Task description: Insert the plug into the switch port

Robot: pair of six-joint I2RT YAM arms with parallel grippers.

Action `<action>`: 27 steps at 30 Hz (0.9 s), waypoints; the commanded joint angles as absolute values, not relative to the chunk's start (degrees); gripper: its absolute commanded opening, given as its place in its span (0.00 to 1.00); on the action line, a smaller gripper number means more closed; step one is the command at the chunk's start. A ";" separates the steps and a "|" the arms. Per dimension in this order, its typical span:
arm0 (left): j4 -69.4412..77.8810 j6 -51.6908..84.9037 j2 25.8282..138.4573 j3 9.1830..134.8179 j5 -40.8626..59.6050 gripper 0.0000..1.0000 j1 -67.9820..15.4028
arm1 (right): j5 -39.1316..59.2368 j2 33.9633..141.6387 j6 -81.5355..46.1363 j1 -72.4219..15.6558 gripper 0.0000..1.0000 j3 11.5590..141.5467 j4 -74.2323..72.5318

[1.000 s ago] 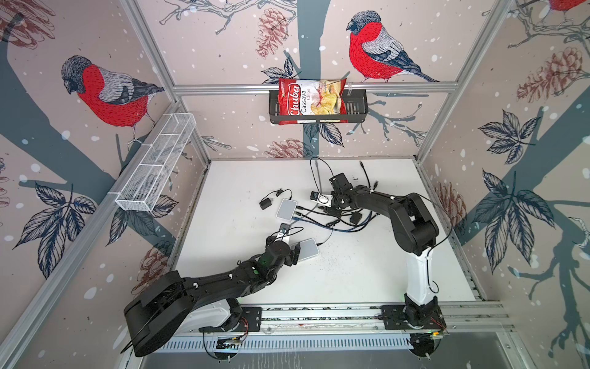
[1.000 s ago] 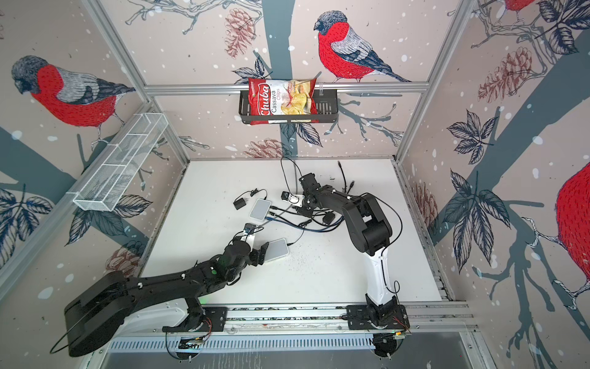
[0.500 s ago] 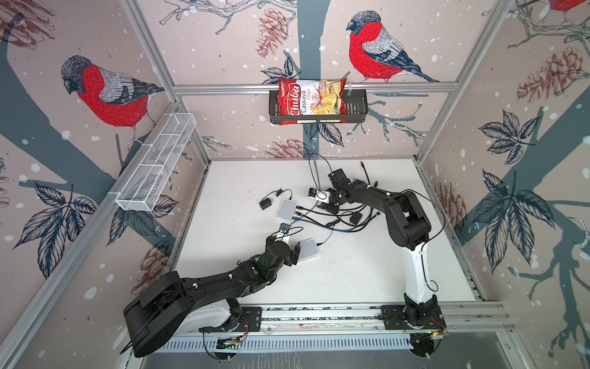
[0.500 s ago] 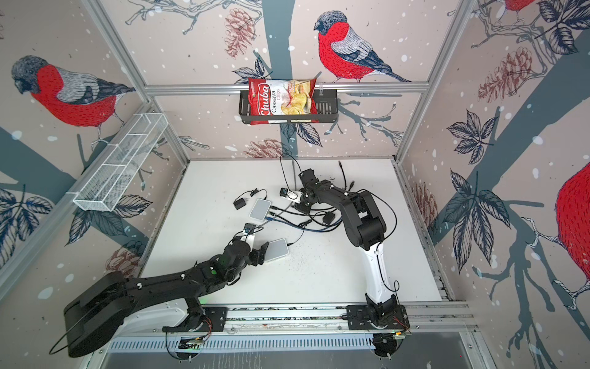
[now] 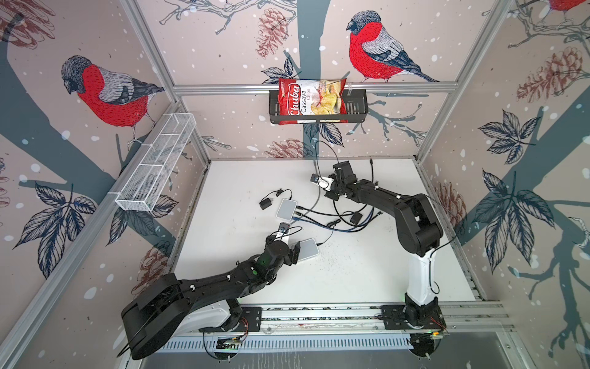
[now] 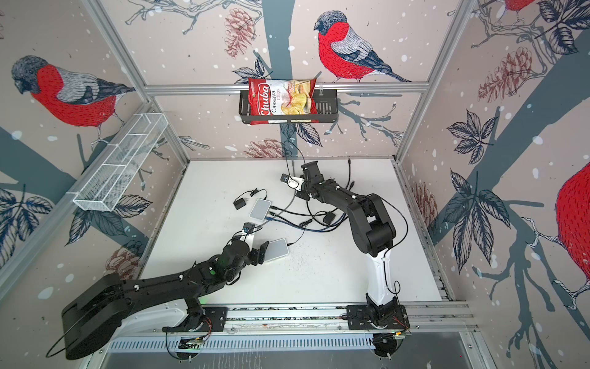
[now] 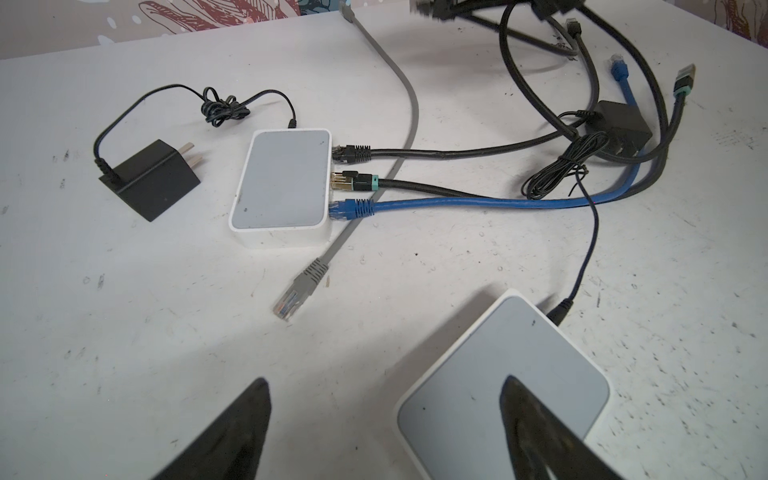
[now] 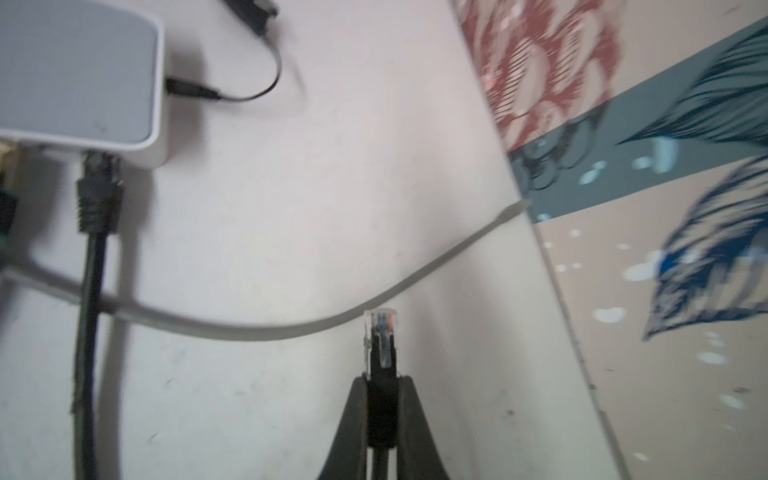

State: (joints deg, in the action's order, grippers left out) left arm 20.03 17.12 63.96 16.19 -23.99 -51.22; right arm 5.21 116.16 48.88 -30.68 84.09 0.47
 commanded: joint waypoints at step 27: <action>26.35 4.85 71.74 24.99 -17.69 0.97 -49.39 | 10.58 90.30 40.80 -32.93 0.01 54.11 -1.47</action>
